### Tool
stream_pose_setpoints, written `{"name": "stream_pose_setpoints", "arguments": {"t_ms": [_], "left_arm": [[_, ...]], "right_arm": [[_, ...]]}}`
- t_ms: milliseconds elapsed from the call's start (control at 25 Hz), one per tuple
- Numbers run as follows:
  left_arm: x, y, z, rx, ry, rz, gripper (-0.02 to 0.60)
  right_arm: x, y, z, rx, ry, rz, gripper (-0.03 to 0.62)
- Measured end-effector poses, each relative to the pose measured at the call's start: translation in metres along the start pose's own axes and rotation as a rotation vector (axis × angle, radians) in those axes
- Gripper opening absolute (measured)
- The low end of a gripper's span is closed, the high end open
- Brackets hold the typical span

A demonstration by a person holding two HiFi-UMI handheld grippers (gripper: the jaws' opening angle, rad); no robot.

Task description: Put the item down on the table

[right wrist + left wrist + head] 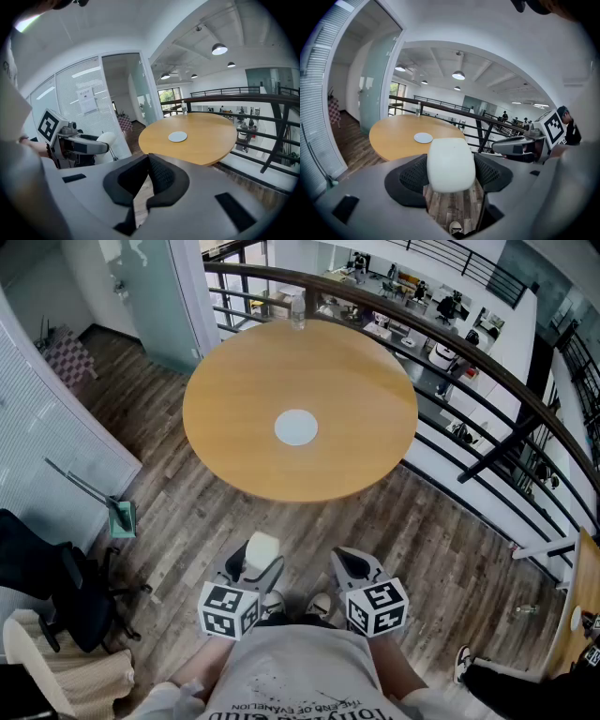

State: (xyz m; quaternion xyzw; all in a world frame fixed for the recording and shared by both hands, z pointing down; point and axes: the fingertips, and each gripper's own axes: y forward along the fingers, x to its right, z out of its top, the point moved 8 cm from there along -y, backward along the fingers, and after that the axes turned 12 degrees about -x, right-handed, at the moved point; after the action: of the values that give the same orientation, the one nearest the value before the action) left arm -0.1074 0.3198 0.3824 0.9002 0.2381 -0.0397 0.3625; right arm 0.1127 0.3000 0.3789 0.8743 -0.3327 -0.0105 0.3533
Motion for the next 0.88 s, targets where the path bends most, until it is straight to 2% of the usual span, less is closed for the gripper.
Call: {"name": "stream_pose_setpoints", "arguments": {"t_ms": [440,640,880], "left_arm": [[-0.0006,0.0019,0.0027,-0.004,0.019,-0.011,0.325],[-0.0032,0.0016,0.0040,-0.003,0.023,-0.022,0.325],[-0.0090,-0.0013,0.0000,0.000,0.029,-0.031,0.325]], "right_arm": [[-0.0009,-0.0007,-0.0029,0.003,0.016,0.003,0.026],[0.0002,0.0009,-0.0023,0.027,0.069,0.017,0.026],[-0.0043,0.0047,-0.0036,0.021,0.064,-0.002,0.026]]}}
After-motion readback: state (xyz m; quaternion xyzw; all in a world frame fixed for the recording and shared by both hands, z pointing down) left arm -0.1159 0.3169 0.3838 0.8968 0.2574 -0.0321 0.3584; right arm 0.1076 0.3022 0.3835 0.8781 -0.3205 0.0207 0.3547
